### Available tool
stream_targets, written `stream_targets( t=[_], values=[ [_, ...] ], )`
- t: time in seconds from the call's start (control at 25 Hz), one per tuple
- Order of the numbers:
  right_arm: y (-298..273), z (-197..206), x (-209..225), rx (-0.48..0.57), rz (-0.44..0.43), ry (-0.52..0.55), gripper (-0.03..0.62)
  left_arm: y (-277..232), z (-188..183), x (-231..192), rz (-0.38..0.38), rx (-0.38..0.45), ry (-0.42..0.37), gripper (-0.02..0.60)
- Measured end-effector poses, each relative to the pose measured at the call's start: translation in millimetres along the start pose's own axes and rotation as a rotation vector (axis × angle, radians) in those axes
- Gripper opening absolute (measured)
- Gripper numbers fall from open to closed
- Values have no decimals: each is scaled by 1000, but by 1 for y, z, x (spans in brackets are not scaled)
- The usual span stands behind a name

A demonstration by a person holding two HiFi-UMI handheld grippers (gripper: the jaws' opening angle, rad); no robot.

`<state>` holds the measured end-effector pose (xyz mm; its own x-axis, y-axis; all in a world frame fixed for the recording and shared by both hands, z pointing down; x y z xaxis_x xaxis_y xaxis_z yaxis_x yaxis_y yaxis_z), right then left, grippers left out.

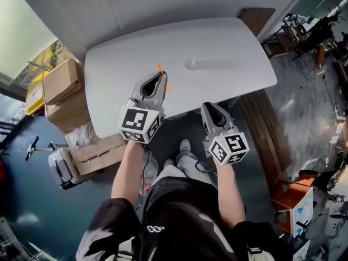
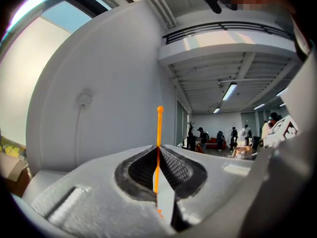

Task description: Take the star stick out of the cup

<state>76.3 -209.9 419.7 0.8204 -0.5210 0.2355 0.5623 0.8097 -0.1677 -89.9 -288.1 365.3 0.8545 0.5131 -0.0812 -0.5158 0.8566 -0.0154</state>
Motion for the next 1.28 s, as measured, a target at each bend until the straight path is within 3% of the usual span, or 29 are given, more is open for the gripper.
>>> stream_targets(
  t=[0.08, 0.52, 1.28],
  values=[
    [4, 3, -7, 0, 3, 0, 20, 12, 6, 3, -2, -14, -11, 15],
    [26, 12, -22, 18, 49, -2, 0, 61, 28, 25, 8, -48, 88, 15],
    [42, -2, -41, 42, 50, 58, 1, 104, 16, 48, -28, -11, 146, 15]
  ],
)
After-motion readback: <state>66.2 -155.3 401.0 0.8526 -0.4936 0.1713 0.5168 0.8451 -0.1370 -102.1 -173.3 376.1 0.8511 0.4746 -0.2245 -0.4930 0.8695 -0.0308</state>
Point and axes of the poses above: the fingertips, and each gripper's own axes: y backward along the fingers, x to its right, z out of its underside, the point moved 4 cm from there along y, backward along the fingers, and after that the axes turned 6 degrees about -z, right-handed, at the moved point
